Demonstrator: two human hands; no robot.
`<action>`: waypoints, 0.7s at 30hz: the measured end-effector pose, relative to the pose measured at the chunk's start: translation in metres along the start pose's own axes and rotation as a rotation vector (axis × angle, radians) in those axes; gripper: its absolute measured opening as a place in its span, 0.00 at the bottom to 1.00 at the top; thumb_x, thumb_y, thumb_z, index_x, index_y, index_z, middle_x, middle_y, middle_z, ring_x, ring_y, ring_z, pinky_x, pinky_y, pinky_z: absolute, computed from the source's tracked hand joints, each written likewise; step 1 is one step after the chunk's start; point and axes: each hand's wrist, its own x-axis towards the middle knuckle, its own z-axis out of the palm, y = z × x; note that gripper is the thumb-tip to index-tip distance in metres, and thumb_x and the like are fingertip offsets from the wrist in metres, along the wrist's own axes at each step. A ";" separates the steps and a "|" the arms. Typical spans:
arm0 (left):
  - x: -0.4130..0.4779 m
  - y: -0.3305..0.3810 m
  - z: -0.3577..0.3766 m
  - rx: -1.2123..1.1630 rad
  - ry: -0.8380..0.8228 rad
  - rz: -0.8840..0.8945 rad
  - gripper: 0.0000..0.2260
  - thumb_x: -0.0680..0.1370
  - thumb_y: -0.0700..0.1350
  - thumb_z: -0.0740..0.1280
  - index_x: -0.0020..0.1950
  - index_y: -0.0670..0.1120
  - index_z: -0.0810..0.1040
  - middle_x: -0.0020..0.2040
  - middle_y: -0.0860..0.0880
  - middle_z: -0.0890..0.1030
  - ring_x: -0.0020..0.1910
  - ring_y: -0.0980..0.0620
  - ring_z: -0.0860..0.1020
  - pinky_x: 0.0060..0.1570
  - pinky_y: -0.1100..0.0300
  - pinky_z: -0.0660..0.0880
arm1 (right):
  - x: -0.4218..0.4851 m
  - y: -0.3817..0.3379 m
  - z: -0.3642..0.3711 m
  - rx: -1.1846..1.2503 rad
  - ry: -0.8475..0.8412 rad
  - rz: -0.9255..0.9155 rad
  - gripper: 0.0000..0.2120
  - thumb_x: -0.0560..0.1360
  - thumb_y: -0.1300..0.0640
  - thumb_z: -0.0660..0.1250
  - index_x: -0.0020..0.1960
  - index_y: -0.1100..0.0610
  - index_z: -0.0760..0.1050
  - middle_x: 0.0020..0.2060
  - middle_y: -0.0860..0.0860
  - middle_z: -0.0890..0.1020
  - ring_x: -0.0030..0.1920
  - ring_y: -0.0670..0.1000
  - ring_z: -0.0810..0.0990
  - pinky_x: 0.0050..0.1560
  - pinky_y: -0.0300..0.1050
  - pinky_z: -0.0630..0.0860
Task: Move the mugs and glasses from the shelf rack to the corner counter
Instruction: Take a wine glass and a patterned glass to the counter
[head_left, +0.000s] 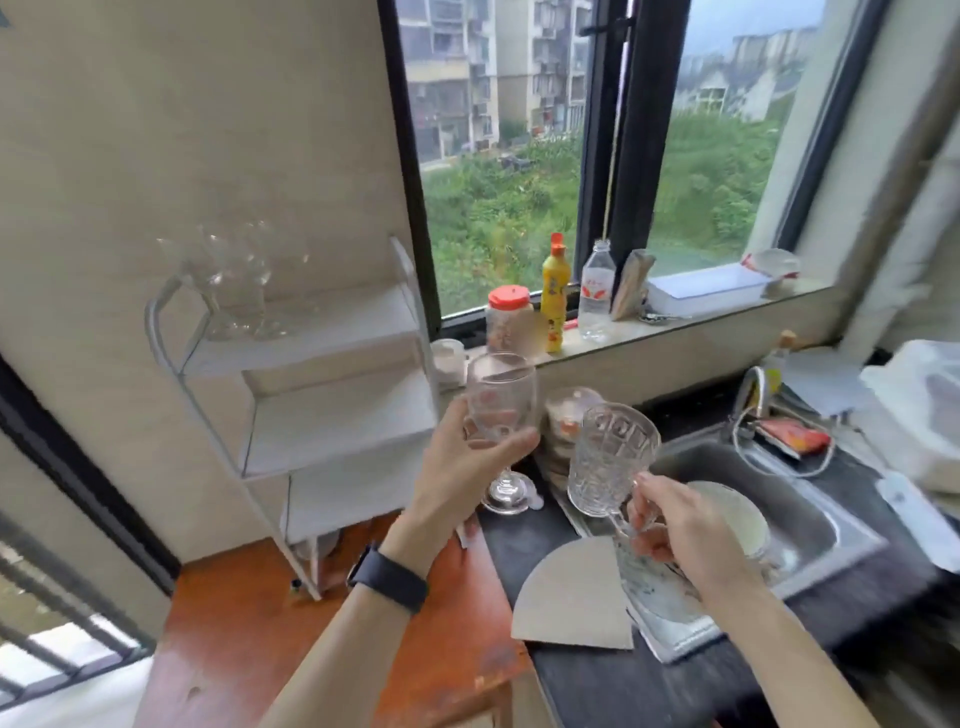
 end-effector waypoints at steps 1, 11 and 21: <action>-0.006 -0.003 0.028 -0.016 -0.045 -0.015 0.23 0.71 0.42 0.78 0.63 0.47 0.74 0.52 0.50 0.84 0.44 0.60 0.84 0.42 0.66 0.79 | -0.009 0.014 -0.024 -0.025 0.048 0.015 0.18 0.82 0.50 0.61 0.36 0.58 0.74 0.31 0.51 0.78 0.28 0.49 0.77 0.39 0.47 0.69; -0.100 -0.008 0.315 -0.032 -0.585 -0.069 0.22 0.70 0.41 0.79 0.60 0.48 0.76 0.55 0.46 0.83 0.49 0.52 0.85 0.50 0.56 0.82 | -0.171 0.124 -0.258 -0.232 0.562 0.093 0.23 0.81 0.43 0.60 0.36 0.58 0.71 0.28 0.47 0.75 0.26 0.47 0.76 0.39 0.52 0.75; -0.226 0.040 0.566 -0.049 -1.104 -0.007 0.21 0.71 0.41 0.78 0.61 0.47 0.75 0.54 0.48 0.84 0.49 0.57 0.84 0.53 0.60 0.80 | -0.342 0.179 -0.435 -0.263 1.057 0.262 0.22 0.79 0.40 0.59 0.37 0.56 0.72 0.30 0.51 0.79 0.26 0.47 0.78 0.42 0.56 0.77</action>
